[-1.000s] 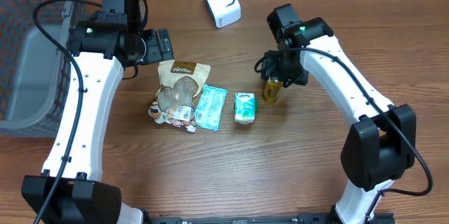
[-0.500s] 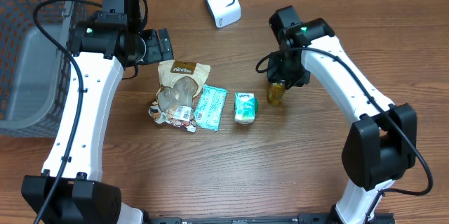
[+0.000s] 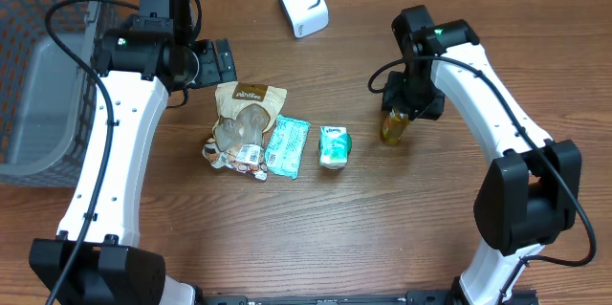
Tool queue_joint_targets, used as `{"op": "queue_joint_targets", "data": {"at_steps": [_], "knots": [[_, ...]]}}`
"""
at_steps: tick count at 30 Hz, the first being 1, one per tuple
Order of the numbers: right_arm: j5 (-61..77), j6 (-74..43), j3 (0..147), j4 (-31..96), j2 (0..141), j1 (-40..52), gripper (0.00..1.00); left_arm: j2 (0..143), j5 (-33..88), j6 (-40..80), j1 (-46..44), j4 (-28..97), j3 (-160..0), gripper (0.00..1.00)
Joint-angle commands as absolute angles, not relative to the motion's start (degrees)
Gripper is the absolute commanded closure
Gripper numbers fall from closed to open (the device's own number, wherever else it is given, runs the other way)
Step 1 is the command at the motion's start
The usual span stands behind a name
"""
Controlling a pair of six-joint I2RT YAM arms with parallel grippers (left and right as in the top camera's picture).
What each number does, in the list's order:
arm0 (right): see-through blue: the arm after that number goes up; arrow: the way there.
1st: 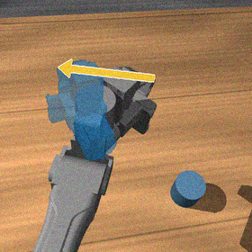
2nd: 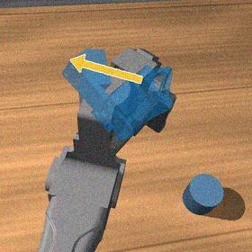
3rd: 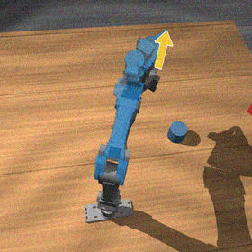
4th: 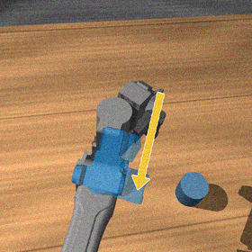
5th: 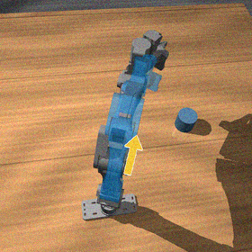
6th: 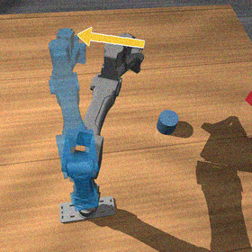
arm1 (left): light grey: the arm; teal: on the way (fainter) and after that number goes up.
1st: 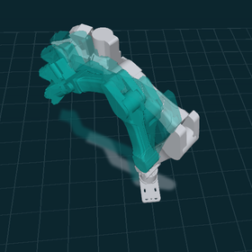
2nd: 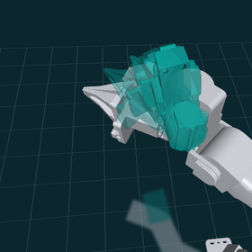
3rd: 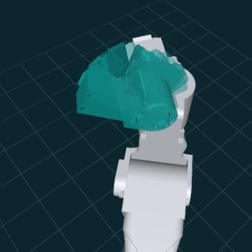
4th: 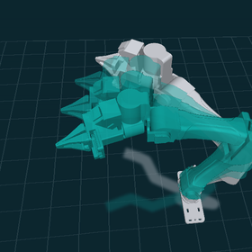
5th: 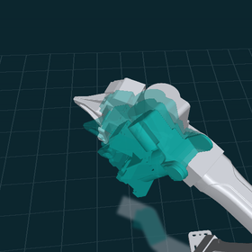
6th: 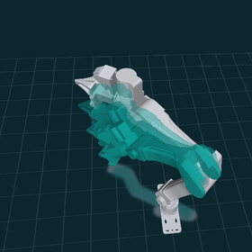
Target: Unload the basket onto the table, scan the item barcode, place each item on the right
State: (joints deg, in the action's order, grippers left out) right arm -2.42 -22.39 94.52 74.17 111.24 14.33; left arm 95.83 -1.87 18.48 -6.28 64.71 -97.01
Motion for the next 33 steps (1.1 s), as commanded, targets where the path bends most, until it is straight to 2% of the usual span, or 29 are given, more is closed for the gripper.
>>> {"op": "queue_joint_targets", "data": {"at_steps": [1,5,8,10,12,21,26,31,33], "knots": [[-2.94,-21.06,95.9,74.02,111.22,14.22,0.3,96.01,-1.45,18.85,-6.39,64.49,-97.54,0.01],[-2.94,-19.88,98.06,74.76,111.11,14.22,0.29,96.01,-1.45,18.85,-6.39,64.49,-97.54,0.0],[-2.96,-19.4,101.49,77.6,110.87,14.22,0.25,96.01,-1.45,18.85,-6.39,64.49,-97.54,0.0],[-2.96,-19.18,103.15,79.29,110.8,14.22,0.16,96.01,-1.48,18.85,-6.39,64.49,-97.54,0.0],[-2.96,-19.0,103.63,80.03,110.78,14.22,0.0,96.01,-1.45,18.85,-6.39,64.49,-97.54,0.0],[-2.5,-18.48,106.65,82.5,109.12,14.28,0.03,96.01,-1.45,18.85,-6.39,64.49,-97.54,0.0],[-2.39,-17.69,112.55,86.48,107.0,14.28,0.0,96.01,-1.45,18.85,-6.39,64.51,-97.54,0.0],[5.3,-17.23,113.56,87.79,106.83,14.35,0.0,96.01,-1.48,18.85,-6.39,64.49,-97.54,0.0],[7.29,-17.32,113.32,88.18,106.83,14.83,0.12,96.01,-1.48,18.85,-6.39,64.49,-97.54,0.0]]}}
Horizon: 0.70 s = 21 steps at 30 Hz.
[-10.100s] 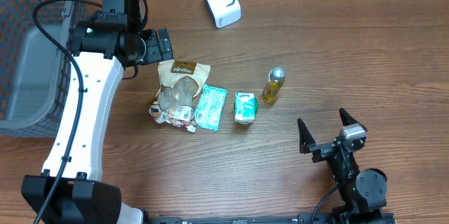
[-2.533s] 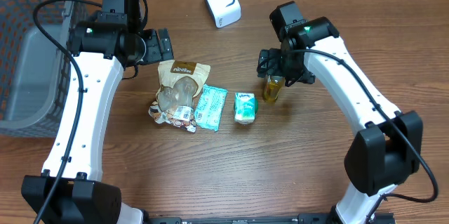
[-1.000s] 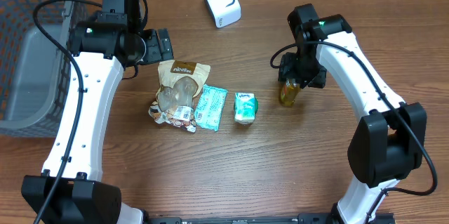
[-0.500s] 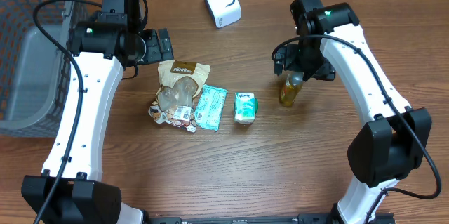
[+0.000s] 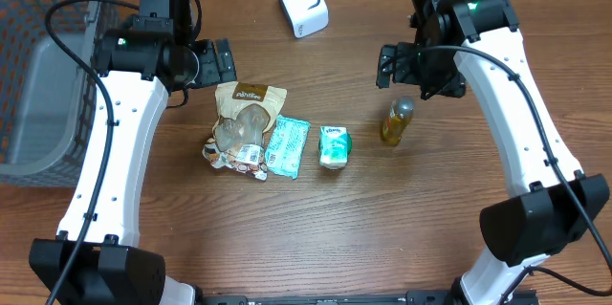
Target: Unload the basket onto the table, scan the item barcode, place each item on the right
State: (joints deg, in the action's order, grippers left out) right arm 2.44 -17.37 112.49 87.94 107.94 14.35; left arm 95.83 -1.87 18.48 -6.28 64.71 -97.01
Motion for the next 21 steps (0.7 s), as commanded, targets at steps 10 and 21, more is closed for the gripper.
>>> {"op": "queue_joint_targets", "data": {"at_steps": [10,21], "knots": [[5.13,-24.58,113.3,90.06,106.83,24.93,0.16,96.01,-1.45,18.85,-6.39,64.49,-97.54,0.0],[-2.57,-31.75,106.1,82.61,106.83,35.44,0.02,96.01,-1.45,18.85,-6.39,64.49,-97.54,0.0]]}}
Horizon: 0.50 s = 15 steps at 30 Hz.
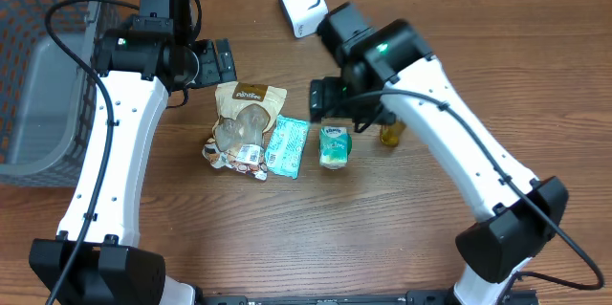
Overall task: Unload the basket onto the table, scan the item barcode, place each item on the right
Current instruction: 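Move the right gripper left and lower it over the Kleenex pack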
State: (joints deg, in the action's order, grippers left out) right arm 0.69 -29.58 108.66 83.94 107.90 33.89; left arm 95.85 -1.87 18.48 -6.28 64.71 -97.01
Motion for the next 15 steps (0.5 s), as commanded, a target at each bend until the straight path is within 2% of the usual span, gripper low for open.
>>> {"op": "queue_joint_targets", "data": {"at_steps": [1,15], "knots": [[-3.29,-31.75,104.97,81.65,106.83,35.97,0.02,96.01,-1.45,18.85,-6.39,64.49,-97.54,0.0],[-6.42,-31.48,86.21,64.14,106.85,37.23,0.0,96.01,-1.45,18.85,-6.39,64.49,-97.54,0.0]]}}
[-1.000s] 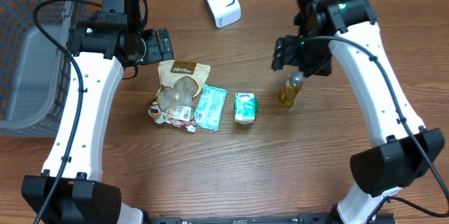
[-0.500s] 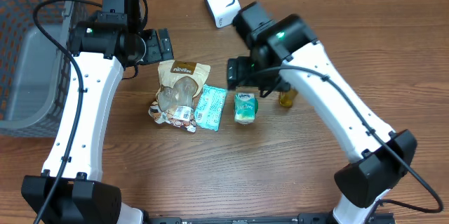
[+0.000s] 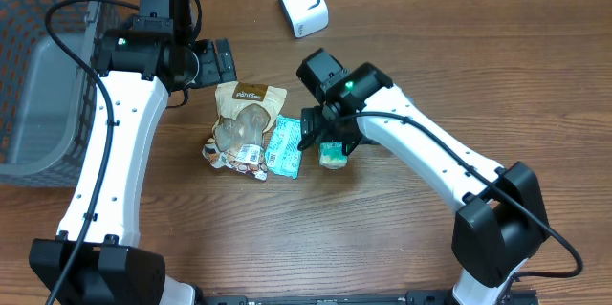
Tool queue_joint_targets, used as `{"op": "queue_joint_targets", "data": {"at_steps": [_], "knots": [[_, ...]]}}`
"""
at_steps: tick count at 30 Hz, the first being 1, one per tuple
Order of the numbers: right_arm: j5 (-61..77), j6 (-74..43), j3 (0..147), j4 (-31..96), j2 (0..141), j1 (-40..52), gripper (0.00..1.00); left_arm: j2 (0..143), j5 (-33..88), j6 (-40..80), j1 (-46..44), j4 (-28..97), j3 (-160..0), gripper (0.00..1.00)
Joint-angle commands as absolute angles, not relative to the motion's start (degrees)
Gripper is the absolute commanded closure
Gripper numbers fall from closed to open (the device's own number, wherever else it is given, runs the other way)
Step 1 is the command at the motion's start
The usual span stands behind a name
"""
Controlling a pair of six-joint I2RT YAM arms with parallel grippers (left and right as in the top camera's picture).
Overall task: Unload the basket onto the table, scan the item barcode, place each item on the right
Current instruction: 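Move the right gripper left and lower it over the Kleenex pack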
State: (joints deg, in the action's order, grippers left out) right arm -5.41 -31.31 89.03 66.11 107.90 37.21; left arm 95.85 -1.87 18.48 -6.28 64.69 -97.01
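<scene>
A white barcode scanner stands at the back of the table. Several items lie in the middle: a brown snack pouch, a crumpled clear packet, a teal sachet and a small green-and-white carton. My right gripper hangs open low over the carton's far end, beside the sachet, and covers most of the carton. My left gripper is open just behind the brown pouch, holding nothing. The yellow bottle lies hidden under my right arm.
A dark wire basket with a grey liner fills the left edge of the table. My right forearm stretches across the table's right half. Brown wooden table top runs to the near edge.
My right gripper has moved from behind the carton, nearer the scanner, down and toward me onto the carton. The bottle, then partly visible, is now covered by the arm. The left arm stayed put.
My right gripper was first around the yellow bottle standing at the right. Then it was open above and behind the bottle, which stayed upright on the table. Afterwards it was at the middle behind the carton, and now it sits over the carton.
</scene>
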Motion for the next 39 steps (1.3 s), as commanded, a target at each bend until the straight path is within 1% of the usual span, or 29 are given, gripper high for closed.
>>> {"op": "queue_joint_targets", "data": {"at_steps": [1,6,8,12,14,15,20,22,28,32,33,34,35,37,39], "knots": [[-6.44,-31.48,84.88,62.7,106.85,37.23,0.0,96.01,-1.45,18.85,-6.39,64.49,-97.54,0.0],[-6.68,-31.07,78.61,54.98,106.85,37.21,0.0,96.01,-1.45,18.85,-6.39,64.49,-97.54,0.0],[-7.44,-31.09,77.21,53.28,106.85,37.1,0.04,96.01,-1.45,18.85,-6.39,64.49,-97.54,0.0],[-11.25,-31.07,77.17,53.52,106.83,36.99,0.21,96.01,-1.45,18.85,-6.39,64.49,-97.54,0.0],[-12.8,-31.07,77.21,53.65,106.83,36.93,0.25,96.01,-1.45,18.85,-6.39,64.49,-97.54,0.0],[-13.32,-31.07,77.21,53.65,106.83,36.88,0.29,96.01,-1.48,18.85,-6.39,64.49,-97.54,0.0],[-17.54,-31.05,77.21,53.84,106.83,36.6,0.32,96.01,-1.45,18.85,-6.39,64.49,-97.54,0.0],[-18.52,-30.89,77.21,53.82,106.83,36.25,0.32,96.01,-1.45,18.85,-6.39,64.49,-97.54,0.0],[-18.37,-23.64,77.21,52.73,106.83,34.65,0.32,96.01,-1.45,18.85,-6.39,64.49,-97.54,0.0],[-18.39,-22.2,77.28,52.58,106.83,33.74,0.3,96.01,-1.45,18.85,-6.39,64.49,-97.54,0.0],[-18.37,-22.22,77.32,52.64,106.83,33.61,0.25,96.01,-1.45,18.85,-6.39,64.49,-97.54,0.01],[-18.37,-22.22,77.38,52.71,106.83,33.47,0.15,96.01,-1.48,18.85,-6.39,64.49,-97.54,0.0],[-18.37,-22.2,77.49,52.75,106.83,33.39,0.08,96.01,-1.45,18.85,-6.39,64.49,-97.54,0.0],[-18.39,-22.17,78.39,53.49,106.83,33.34,0.02,96.01,-1.45,18.85,-6.39,64.49,-97.54,0.0],[-18.39,-22.2,80.2,55.11,106.83,33.34,0.0,96.01,-1.45,18.85,-6.39,64.49,-97.54,0.0]]}}
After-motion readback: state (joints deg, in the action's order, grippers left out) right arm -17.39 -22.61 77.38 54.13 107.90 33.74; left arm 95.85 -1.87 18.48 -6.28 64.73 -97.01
